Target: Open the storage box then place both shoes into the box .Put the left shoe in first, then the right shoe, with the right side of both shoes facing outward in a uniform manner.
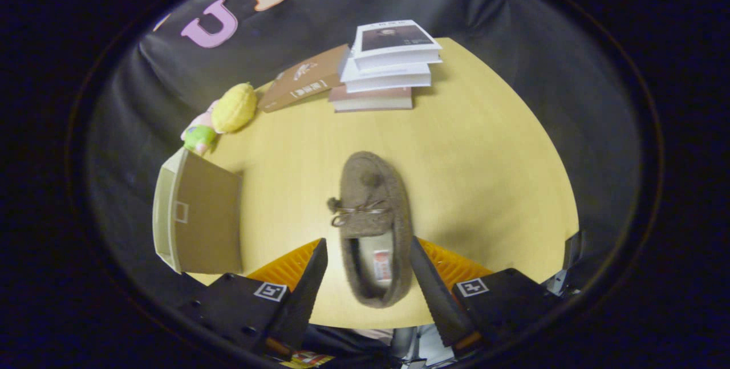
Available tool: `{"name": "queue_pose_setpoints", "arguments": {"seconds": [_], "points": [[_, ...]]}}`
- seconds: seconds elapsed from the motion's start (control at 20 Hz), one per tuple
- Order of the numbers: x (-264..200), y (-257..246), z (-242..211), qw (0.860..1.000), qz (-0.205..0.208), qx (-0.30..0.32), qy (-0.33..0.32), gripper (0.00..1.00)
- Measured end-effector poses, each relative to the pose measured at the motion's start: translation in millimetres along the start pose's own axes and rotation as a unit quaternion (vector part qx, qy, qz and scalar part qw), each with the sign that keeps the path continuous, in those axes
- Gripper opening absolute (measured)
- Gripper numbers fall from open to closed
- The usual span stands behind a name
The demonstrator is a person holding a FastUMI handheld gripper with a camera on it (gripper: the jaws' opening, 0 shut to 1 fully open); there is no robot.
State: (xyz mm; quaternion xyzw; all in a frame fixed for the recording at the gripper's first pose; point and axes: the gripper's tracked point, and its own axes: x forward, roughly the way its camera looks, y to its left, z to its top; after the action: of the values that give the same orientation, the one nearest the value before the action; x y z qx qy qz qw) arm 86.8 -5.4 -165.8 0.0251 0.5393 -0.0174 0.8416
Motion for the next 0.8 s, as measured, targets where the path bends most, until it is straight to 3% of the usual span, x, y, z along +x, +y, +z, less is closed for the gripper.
{"name": "queue_pose_setpoints", "arguments": {"seconds": [0.1,0.25,0.65,0.8], "points": [[19,-15,-5,1.000,-0.013,-0.002,0.019,0.82],[39,-13,-15,0.999,0.003,0.008,0.051,0.74],[49,-24,-26,0.996,-0.031,-0.046,0.066,0.48],[56,-28,-25,0.996,-0.040,-0.040,0.064,0.19]]}}
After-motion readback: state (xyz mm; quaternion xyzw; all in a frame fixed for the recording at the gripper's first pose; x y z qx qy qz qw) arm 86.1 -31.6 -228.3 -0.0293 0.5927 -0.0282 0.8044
